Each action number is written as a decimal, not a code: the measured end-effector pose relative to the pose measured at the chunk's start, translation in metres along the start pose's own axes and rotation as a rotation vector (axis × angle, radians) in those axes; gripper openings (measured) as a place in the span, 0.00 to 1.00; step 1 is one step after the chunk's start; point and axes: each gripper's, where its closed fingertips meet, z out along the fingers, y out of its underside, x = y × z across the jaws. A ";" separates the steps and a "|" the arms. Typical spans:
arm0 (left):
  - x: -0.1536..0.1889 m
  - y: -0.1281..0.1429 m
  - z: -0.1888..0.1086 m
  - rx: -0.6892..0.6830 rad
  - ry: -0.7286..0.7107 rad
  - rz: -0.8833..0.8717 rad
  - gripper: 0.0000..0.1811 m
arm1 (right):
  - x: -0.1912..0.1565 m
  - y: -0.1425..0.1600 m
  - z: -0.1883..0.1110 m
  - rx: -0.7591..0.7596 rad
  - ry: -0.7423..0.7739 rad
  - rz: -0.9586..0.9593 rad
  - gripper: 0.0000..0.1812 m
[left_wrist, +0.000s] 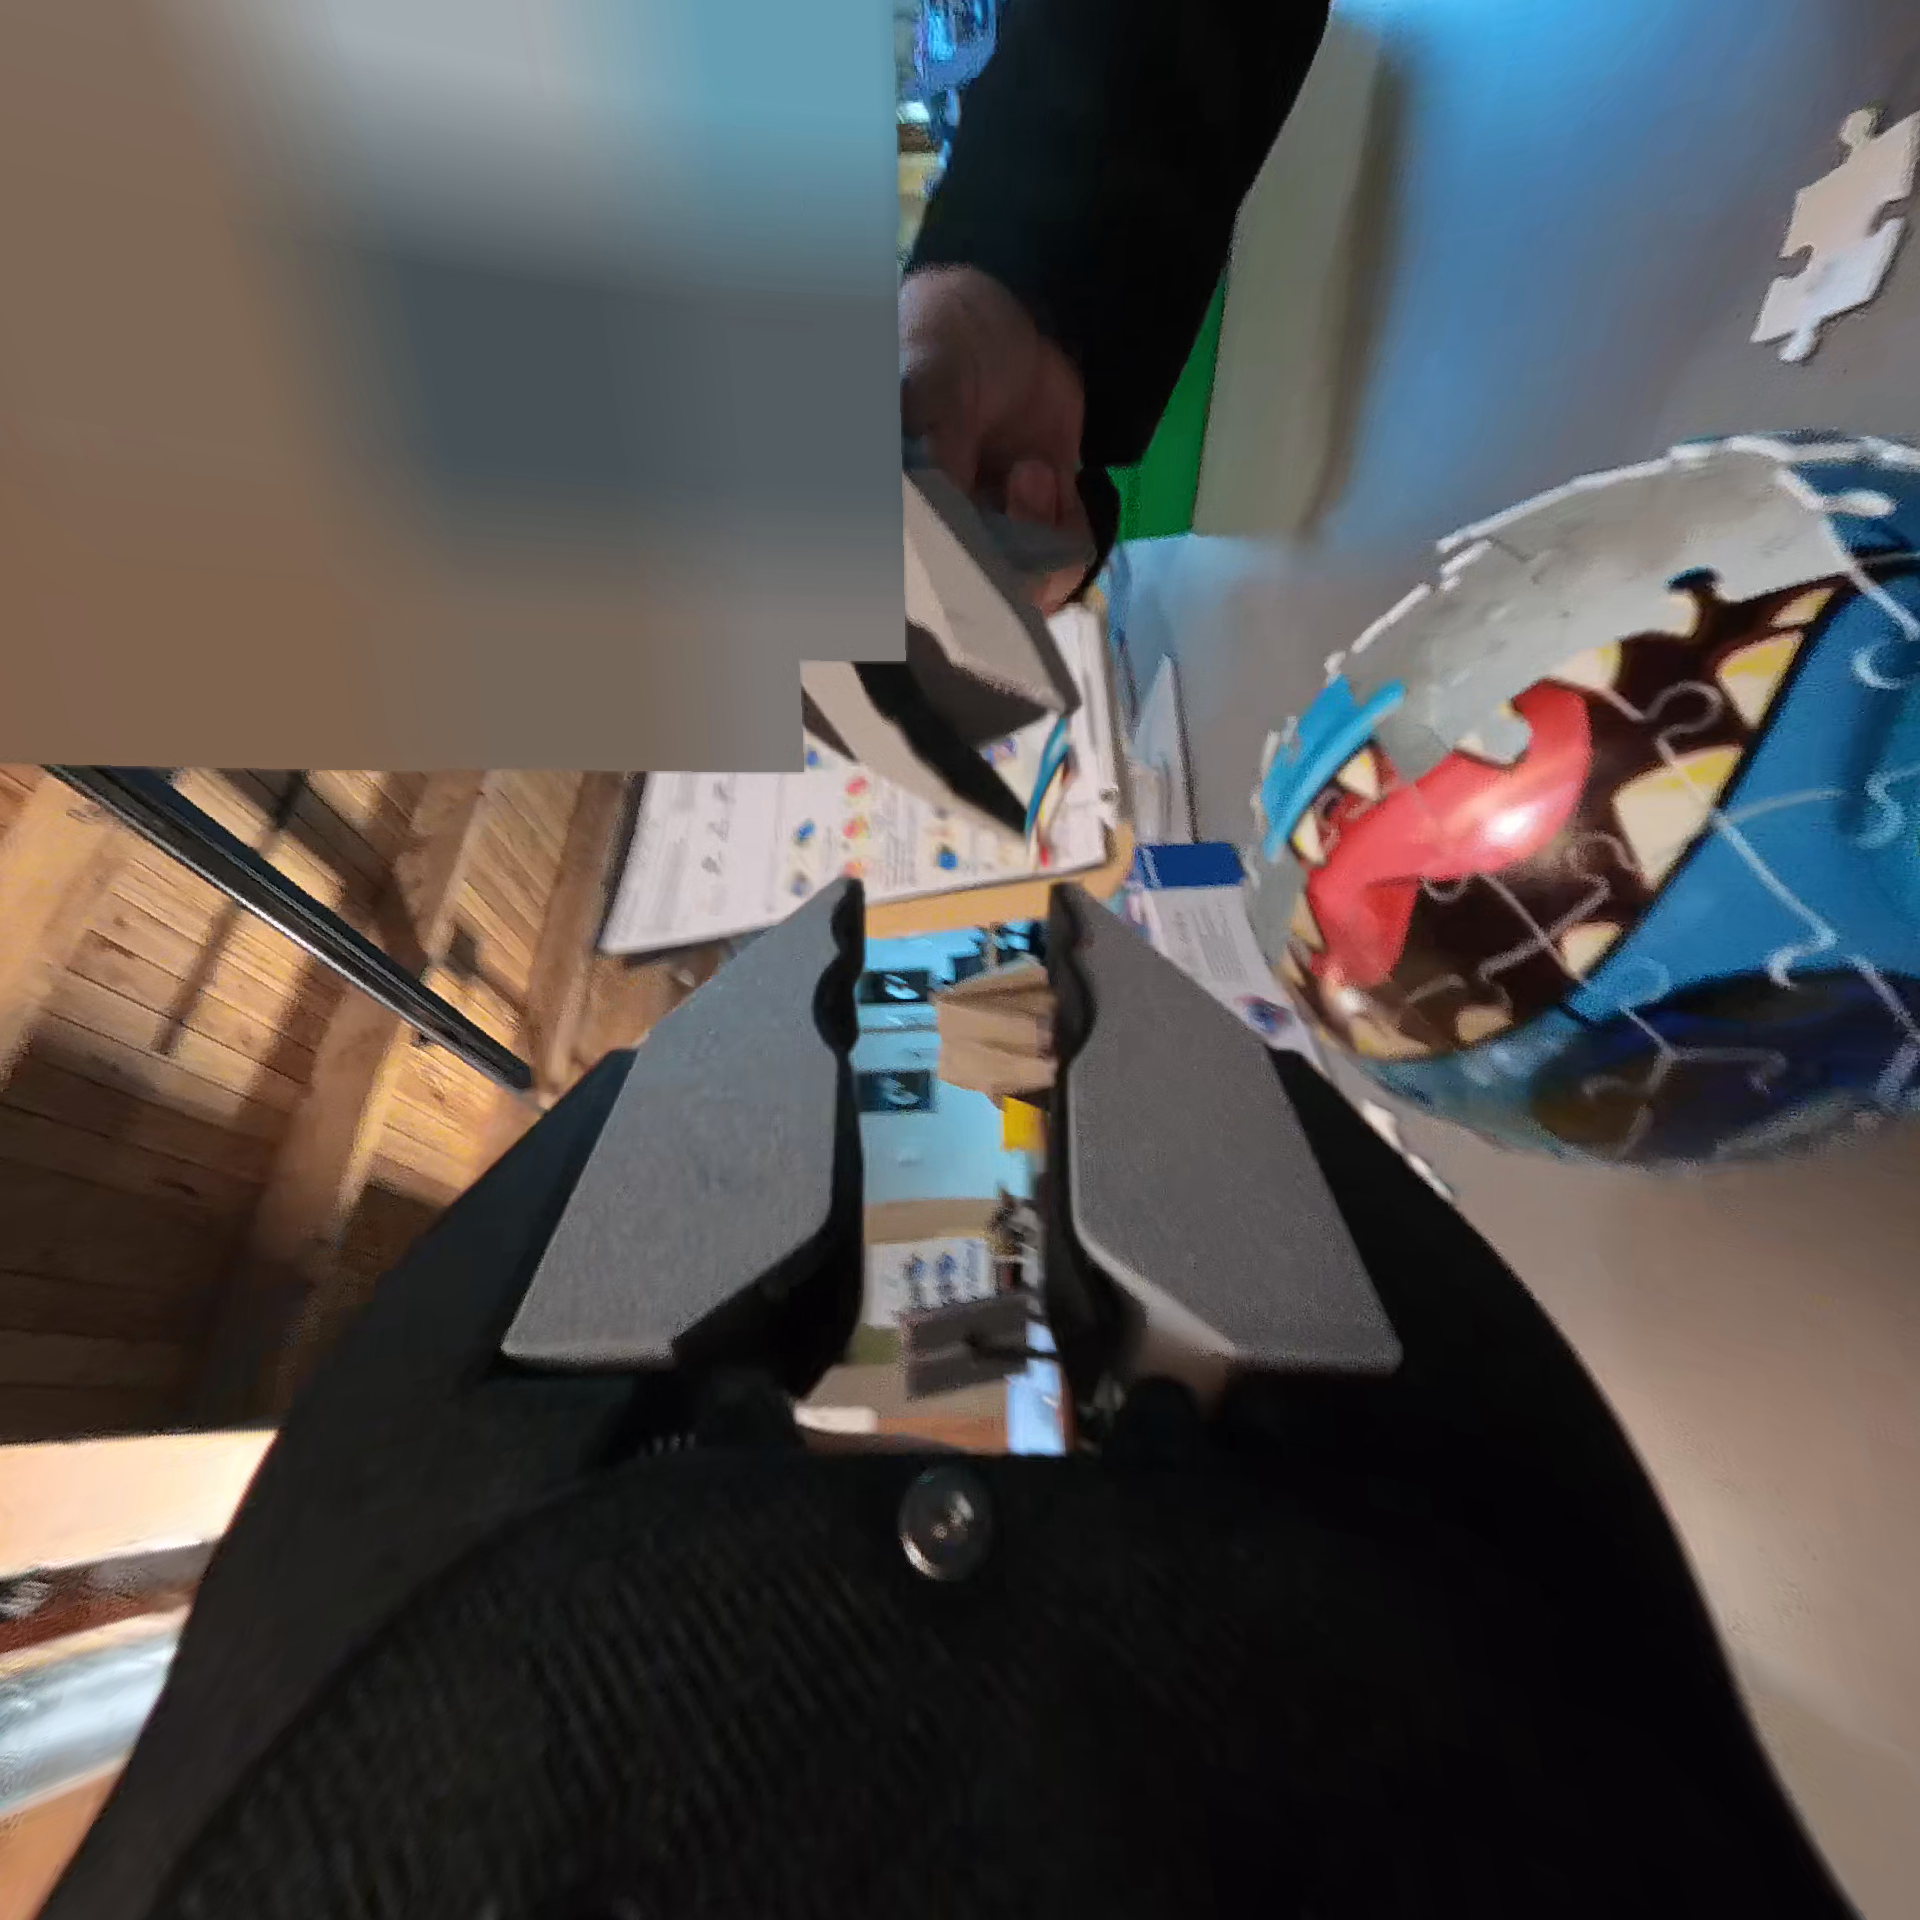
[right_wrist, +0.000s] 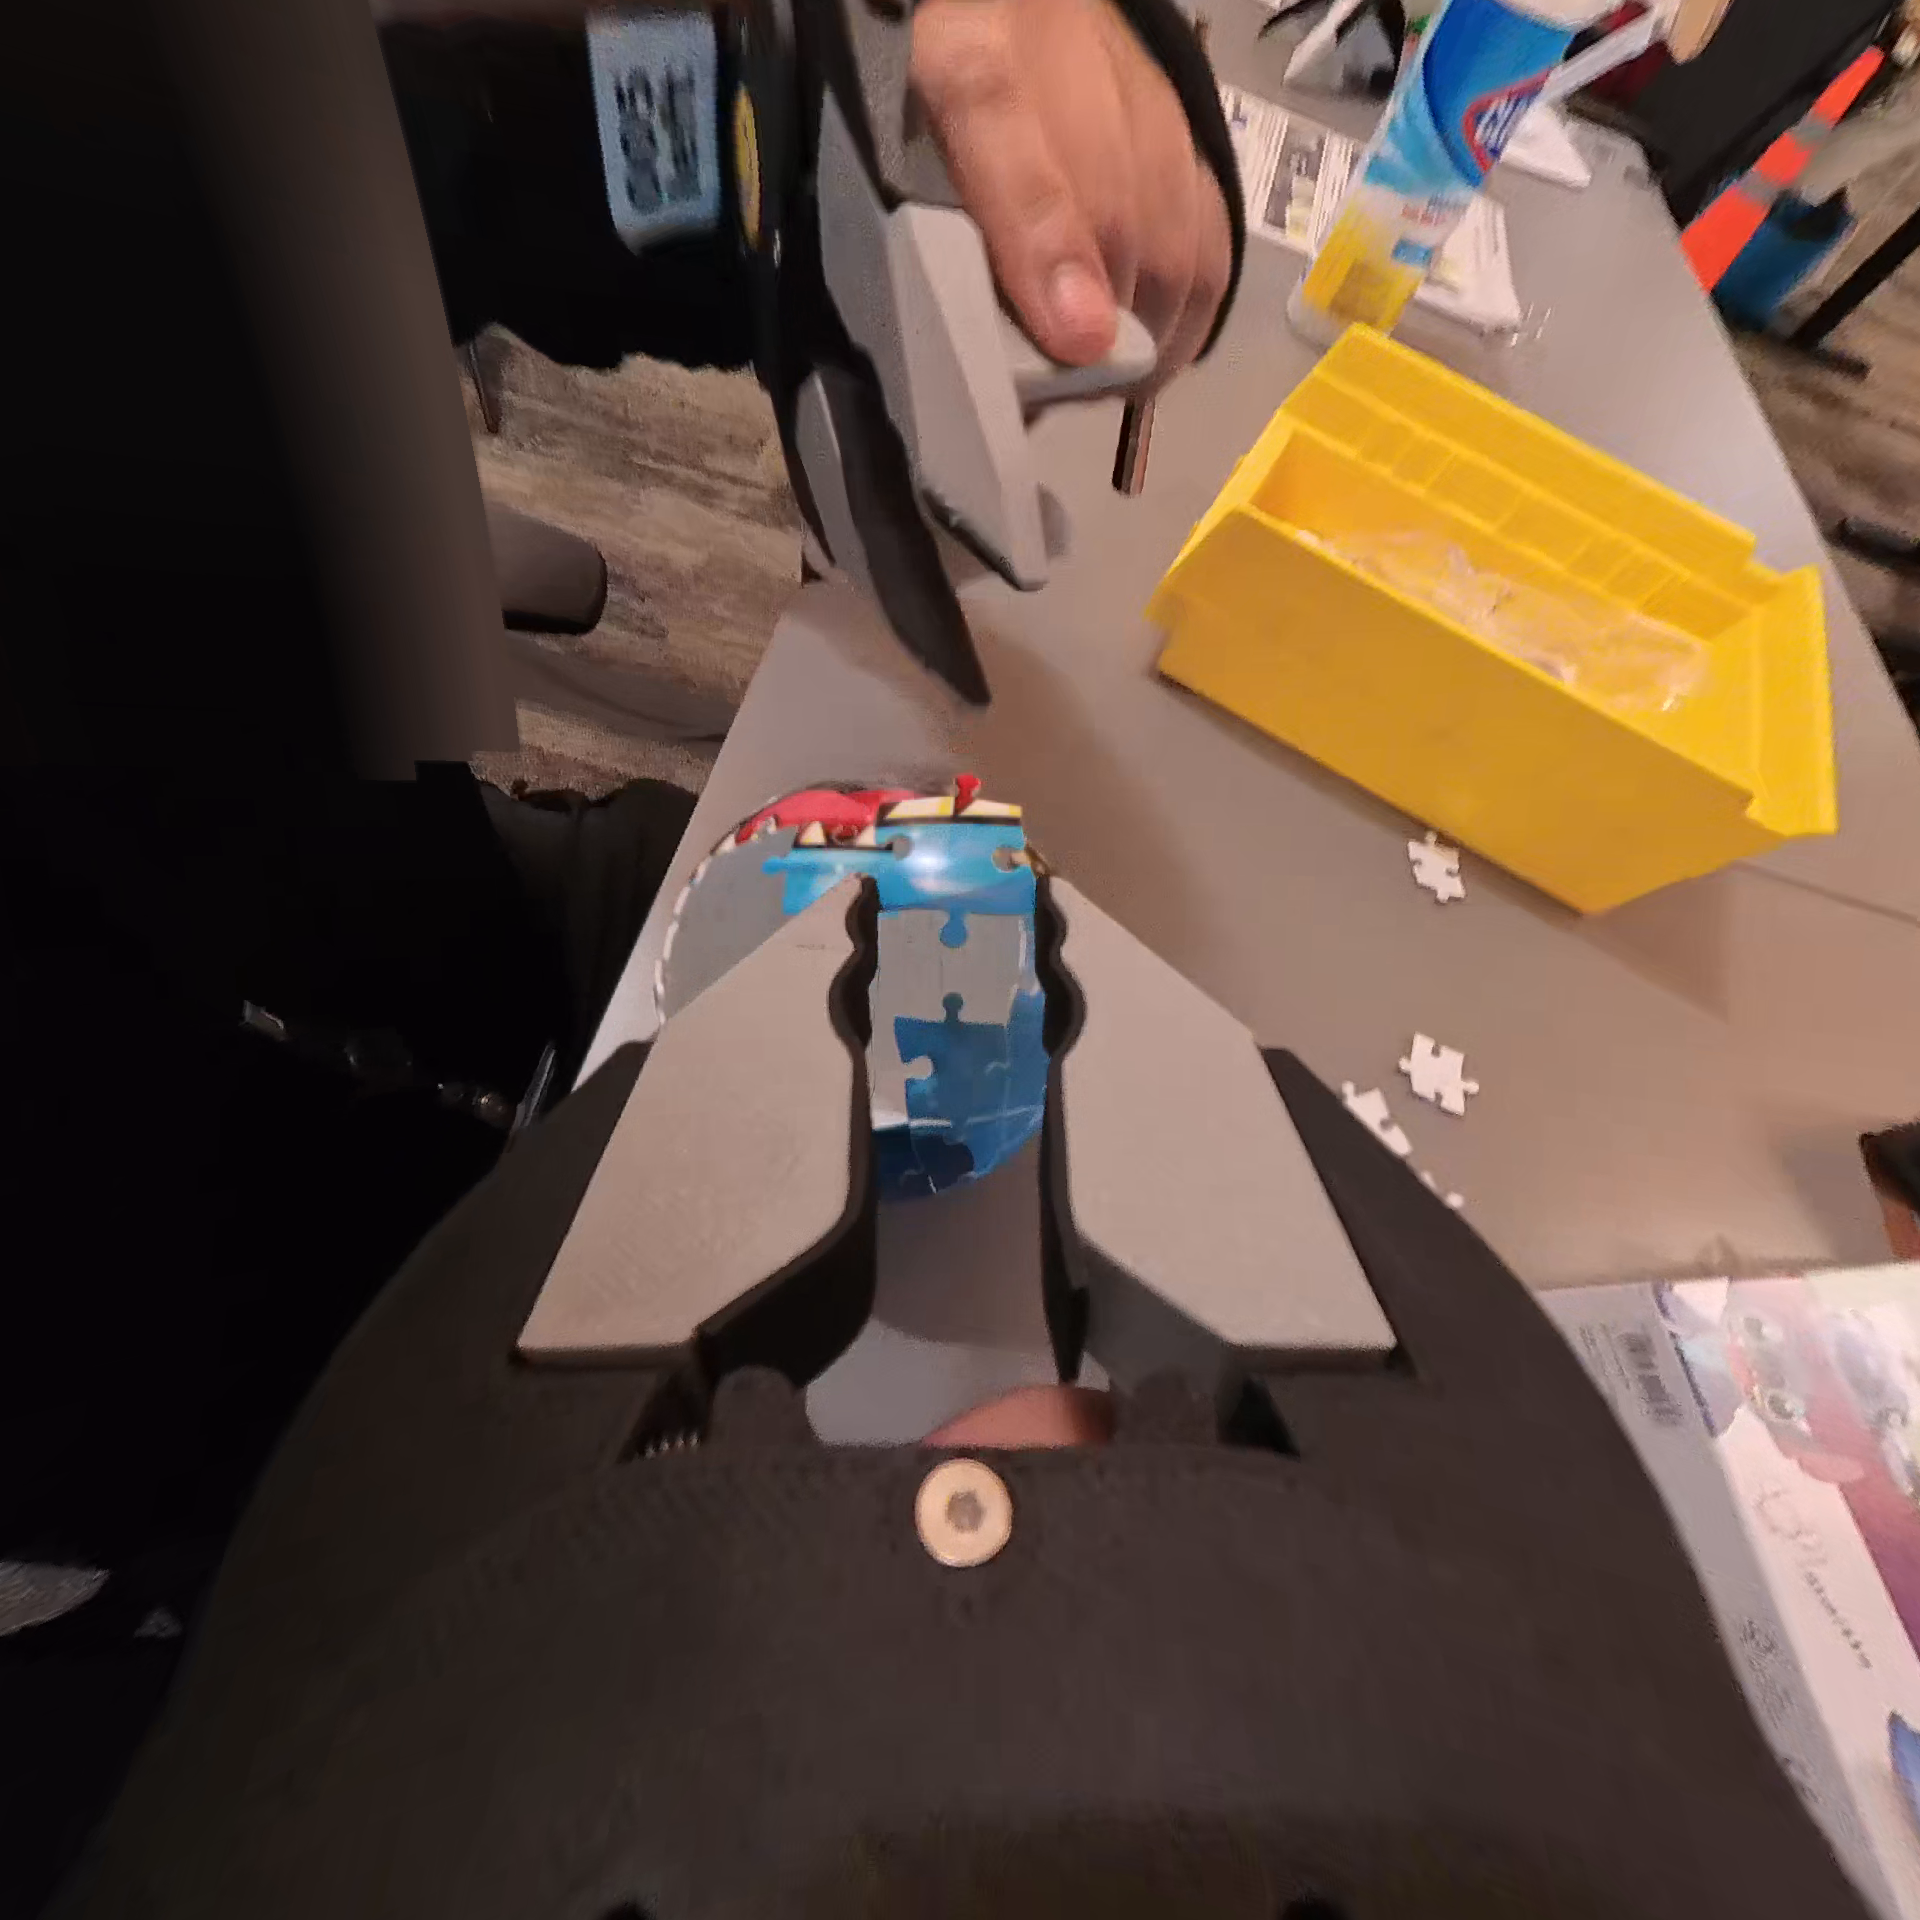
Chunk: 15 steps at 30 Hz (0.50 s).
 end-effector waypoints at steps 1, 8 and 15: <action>0.004 0.006 -0.004 -0.029 0.047 -0.059 0.14 | 0.002 0.004 0.003 -0.024 0.004 0.009 0.15; 0.038 0.031 -0.025 -0.208 0.307 -0.635 0.00 | 0.004 0.015 0.023 -0.112 -0.034 0.042 0.15; 0.053 0.041 -0.019 -0.235 0.335 -0.890 0.00 | 0.005 0.018 0.027 -0.178 -0.061 0.073 0.15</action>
